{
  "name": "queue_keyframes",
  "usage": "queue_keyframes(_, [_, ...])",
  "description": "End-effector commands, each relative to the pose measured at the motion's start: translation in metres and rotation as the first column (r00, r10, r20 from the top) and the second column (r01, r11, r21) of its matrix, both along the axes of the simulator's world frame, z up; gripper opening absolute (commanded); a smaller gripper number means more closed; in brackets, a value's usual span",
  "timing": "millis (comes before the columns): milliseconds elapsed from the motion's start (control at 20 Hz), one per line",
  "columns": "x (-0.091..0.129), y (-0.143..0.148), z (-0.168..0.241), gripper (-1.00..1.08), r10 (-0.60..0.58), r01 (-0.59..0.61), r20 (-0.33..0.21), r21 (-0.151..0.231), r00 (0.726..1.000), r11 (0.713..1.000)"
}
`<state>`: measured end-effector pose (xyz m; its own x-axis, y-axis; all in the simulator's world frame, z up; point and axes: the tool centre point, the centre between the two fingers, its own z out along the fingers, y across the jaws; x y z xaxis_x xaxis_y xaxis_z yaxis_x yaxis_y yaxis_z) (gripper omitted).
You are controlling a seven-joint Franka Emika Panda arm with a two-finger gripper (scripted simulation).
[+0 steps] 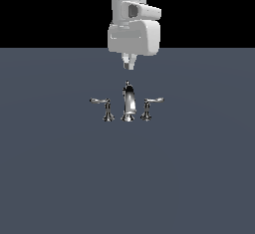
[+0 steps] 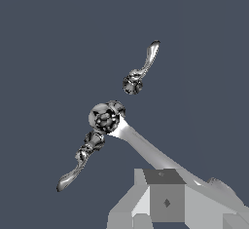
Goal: Turn on the faucet by rotating a designated handle.
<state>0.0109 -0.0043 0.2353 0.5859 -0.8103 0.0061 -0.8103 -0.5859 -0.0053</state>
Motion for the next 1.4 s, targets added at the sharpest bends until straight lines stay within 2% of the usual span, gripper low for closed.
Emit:
queue_keyframes(0, [0.015, -0.01, -0.016, -1.0, -0.063, 0.063, 0.0, -0.001, 0.998, 0.998])
queue_keyframes(300, [0.048, -0.037, -0.056, -1.0, -0.215, 0.215, -0.002, -0.002, 0.977, 0.977])
queue_keyframes(700, [0.083, -0.08, -0.105, -1.0, -0.401, 0.401, -0.005, -0.002, 0.916, 0.916])
queue_keyframes(1050, [0.099, -0.107, -0.131, -1.0, -0.499, 0.499, -0.006, 0.0, 0.866, 0.866])
queue_keyframes(1350, [0.104, -0.117, -0.141, -1.0, -0.534, 0.534, -0.007, 0.001, 0.845, 0.845])
